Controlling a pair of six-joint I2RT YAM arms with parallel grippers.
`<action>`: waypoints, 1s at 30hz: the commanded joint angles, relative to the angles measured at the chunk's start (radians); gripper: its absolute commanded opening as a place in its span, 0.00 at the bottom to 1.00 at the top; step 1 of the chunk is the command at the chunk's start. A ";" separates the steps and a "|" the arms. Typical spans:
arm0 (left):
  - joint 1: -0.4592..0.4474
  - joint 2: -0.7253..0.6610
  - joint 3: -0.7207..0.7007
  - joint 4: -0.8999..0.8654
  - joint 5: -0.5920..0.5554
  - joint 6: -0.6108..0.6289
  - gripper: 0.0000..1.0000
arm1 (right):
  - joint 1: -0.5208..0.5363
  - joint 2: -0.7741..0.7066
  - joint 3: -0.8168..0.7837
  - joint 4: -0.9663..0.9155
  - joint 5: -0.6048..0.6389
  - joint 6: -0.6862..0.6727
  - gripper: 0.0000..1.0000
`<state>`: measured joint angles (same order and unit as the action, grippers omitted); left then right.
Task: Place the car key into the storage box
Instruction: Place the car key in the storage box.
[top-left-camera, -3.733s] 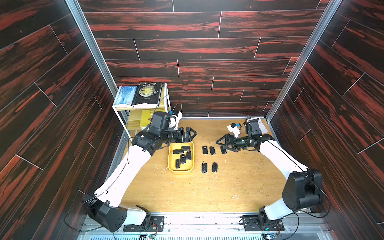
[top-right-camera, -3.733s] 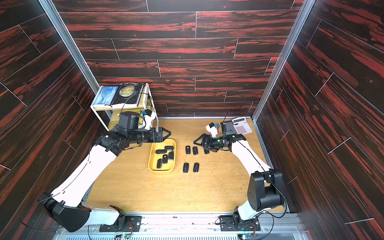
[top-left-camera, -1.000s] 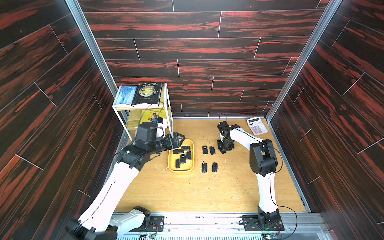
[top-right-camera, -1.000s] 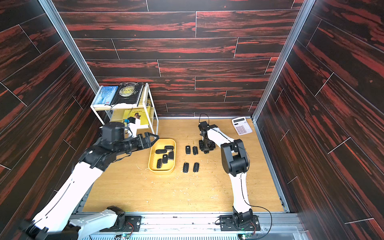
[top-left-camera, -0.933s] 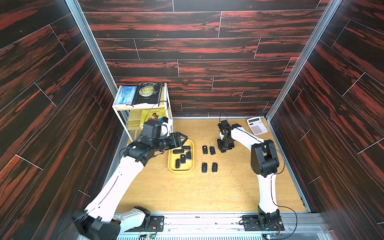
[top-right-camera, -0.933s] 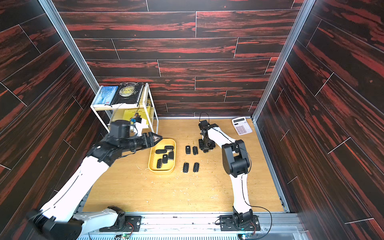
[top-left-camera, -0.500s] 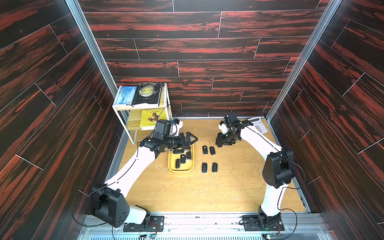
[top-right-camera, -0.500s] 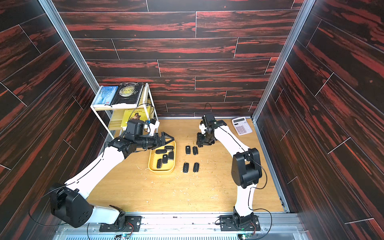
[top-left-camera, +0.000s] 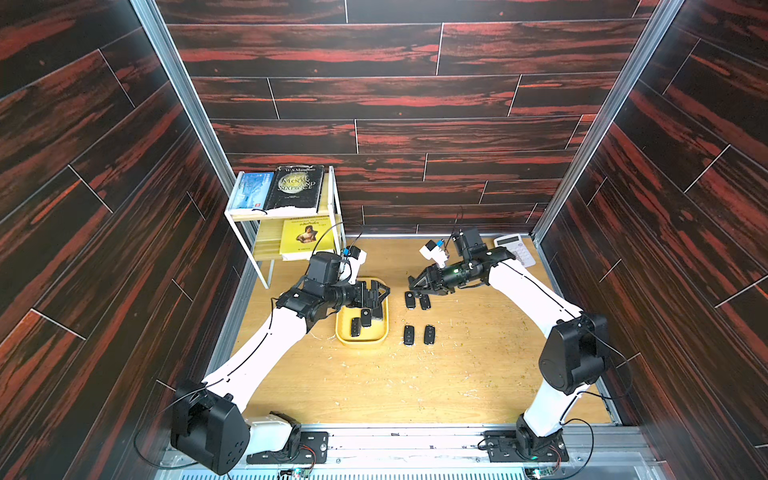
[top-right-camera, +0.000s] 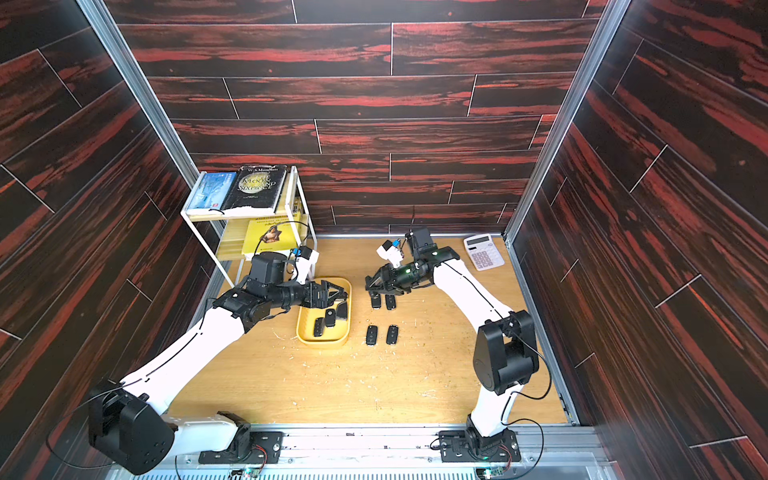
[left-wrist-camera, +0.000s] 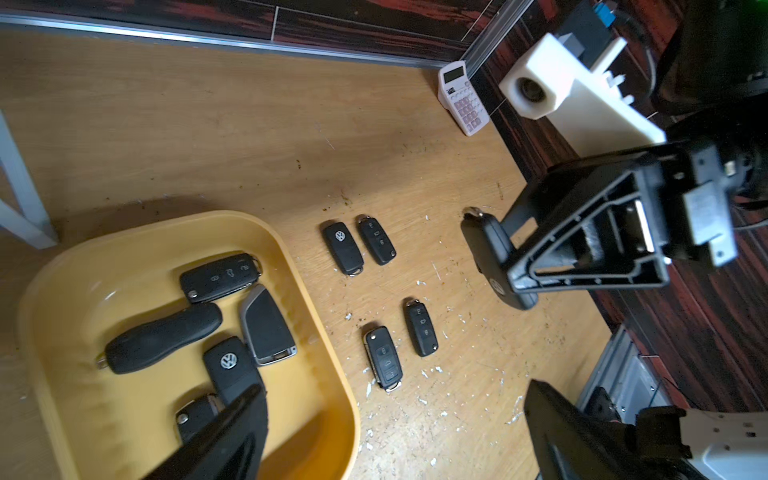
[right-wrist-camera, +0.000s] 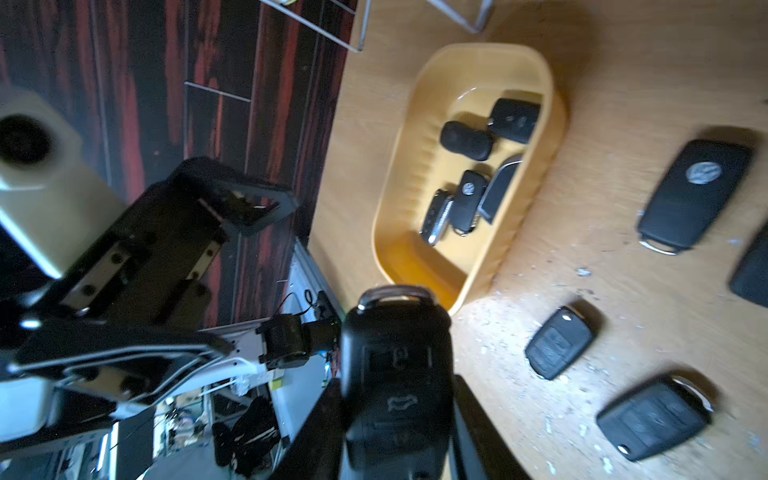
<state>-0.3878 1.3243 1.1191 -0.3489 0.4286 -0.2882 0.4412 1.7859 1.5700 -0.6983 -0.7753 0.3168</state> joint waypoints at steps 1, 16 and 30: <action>0.009 -0.043 0.048 -0.161 -0.122 0.090 1.00 | 0.053 0.032 0.038 0.046 -0.108 0.028 0.42; 0.250 -0.177 -0.026 -0.418 -0.356 -0.063 1.00 | 0.249 0.298 0.335 0.020 -0.027 0.077 0.41; 0.386 0.069 -0.042 -0.409 0.045 -0.168 0.98 | 0.323 0.656 0.834 -0.357 0.392 -0.038 0.40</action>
<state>-0.0055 1.3716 1.0725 -0.7879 0.3927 -0.4225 0.7563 2.4165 2.3722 -0.9661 -0.4744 0.3027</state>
